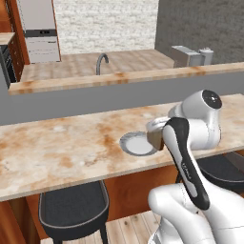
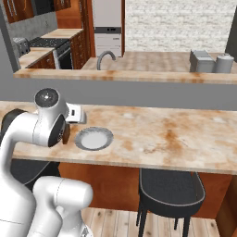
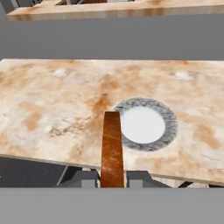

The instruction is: Start the toaster. Once the lever pops up, take the bread to the plate on the dining counter.

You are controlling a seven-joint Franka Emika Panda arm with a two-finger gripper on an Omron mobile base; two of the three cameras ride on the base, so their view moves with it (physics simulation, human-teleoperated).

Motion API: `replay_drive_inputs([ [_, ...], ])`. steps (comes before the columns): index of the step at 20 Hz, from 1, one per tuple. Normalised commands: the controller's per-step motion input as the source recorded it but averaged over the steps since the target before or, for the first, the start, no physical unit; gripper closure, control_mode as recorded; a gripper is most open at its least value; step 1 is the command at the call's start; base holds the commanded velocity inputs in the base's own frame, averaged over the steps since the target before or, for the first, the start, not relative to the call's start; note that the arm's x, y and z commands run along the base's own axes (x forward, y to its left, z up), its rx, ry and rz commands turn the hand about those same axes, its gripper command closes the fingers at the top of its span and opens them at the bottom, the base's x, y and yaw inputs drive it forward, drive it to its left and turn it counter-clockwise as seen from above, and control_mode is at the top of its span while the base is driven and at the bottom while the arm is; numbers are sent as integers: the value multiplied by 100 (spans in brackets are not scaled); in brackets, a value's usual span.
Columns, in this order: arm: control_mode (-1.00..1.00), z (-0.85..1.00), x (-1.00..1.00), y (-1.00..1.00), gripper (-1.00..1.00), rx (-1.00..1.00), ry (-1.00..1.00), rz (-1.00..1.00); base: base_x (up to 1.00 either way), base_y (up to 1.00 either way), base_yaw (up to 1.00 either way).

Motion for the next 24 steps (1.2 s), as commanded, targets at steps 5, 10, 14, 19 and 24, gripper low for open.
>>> replay_drive_inputs([
  [5,-100,-23,28,1,100,0,0,0,0,0,0],
  [10,-100,-9,40,2,100,0,0,0,0,0,0],
  [14,-100,-15,40,2,100,0,0,0,0,0,0],
  [19,-100,-16,34,1,100,0,0,0,0,0,0],
  [24,-100,-26,28,2,100,0,0,0,0,0,0],
])
